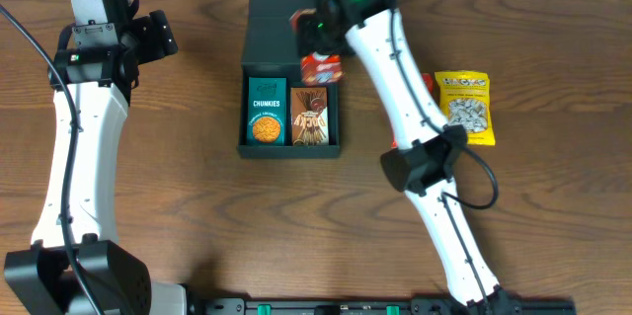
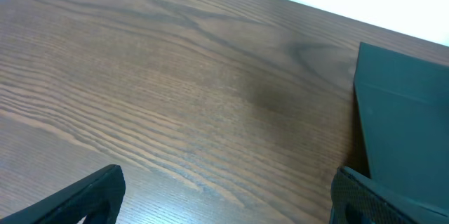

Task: Pack container
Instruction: 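Carry the Hello Panda box into the black box and release it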

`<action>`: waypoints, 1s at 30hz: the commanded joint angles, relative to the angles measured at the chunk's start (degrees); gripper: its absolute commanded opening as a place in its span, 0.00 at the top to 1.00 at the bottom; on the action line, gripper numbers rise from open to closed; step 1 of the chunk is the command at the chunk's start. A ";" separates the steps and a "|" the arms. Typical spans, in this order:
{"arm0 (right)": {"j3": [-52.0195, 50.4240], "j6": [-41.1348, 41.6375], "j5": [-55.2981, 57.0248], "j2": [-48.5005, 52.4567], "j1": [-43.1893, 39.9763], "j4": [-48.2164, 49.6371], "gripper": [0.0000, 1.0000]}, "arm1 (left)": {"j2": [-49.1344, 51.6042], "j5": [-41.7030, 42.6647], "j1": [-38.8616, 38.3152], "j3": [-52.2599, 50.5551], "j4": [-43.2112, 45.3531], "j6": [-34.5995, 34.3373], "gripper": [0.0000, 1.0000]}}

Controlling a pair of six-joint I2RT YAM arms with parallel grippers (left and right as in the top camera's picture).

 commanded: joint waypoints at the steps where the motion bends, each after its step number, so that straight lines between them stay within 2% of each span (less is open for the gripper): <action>1: 0.98 -0.76 -1.31 0.13 2.58 -1.73 0.39 | 0.20 -0.20 0.13 -0.15 0.02 0.83 0.05; 6: 0.98 -0.79 -1.27 0.13 7.30 -6.14 0.37 | 0.20 -0.17 0.13 -0.15 0.02 0.83 0.05; 16: 0.76 0.35 2.01 0.15 11.85 -6.21 0.35 | 0.20 -0.15 0.13 -0.15 -0.04 0.83 0.05; 24: -0.24 9.44 5.16 0.15 11.85 -4.79 0.43 | 0.20 -0.15 0.13 -0.15 -1.01 0.83 0.05; 26: -1.57 13.03 4.83 0.15 11.85 -4.28 0.39 | 0.20 -0.15 0.13 -0.15 -1.51 0.83 0.05; 30: -3.15 14.67 3.43 0.15 12.07 -4.17 0.30 | 0.20 -0.15 0.13 -0.15 -1.95 0.83 0.05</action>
